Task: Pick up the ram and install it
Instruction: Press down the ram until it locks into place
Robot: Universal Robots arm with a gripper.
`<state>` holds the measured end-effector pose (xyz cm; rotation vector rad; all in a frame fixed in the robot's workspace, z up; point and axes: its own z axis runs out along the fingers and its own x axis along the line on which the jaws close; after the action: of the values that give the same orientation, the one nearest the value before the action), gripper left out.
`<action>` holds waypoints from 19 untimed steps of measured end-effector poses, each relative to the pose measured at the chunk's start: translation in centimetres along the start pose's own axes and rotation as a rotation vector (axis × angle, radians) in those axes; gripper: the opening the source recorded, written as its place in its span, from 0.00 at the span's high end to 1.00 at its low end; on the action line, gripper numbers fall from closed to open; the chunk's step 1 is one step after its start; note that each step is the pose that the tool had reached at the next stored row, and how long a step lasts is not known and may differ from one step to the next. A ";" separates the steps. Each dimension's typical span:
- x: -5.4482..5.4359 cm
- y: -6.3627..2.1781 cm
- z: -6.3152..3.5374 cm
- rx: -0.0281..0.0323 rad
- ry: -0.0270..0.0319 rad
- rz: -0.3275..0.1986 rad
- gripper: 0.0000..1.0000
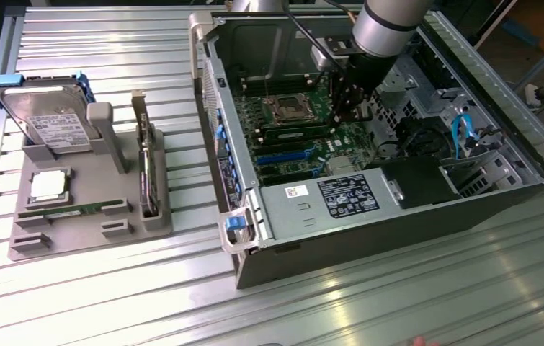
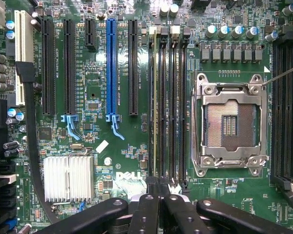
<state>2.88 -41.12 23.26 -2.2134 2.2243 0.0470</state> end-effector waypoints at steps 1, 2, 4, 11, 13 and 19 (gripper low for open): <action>0.0 0.00 -0.16 -0.0001 0.0002 0.000 0.89; 0.0 0.01 -0.40 -0.0003 0.0009 0.000 0.89; 0.0 0.02 -0.78 -0.0002 0.0010 0.000 0.89; 0.0 0.14 -1.39 -0.0003 0.0009 0.000 0.89; 0.0 0.79 -1.36 0.0004 0.0009 0.000 0.89; 0.0 3.02 -1.29 0.0063 0.0010 0.000 0.89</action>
<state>-0.12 -41.14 24.61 -2.2109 2.2216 0.0388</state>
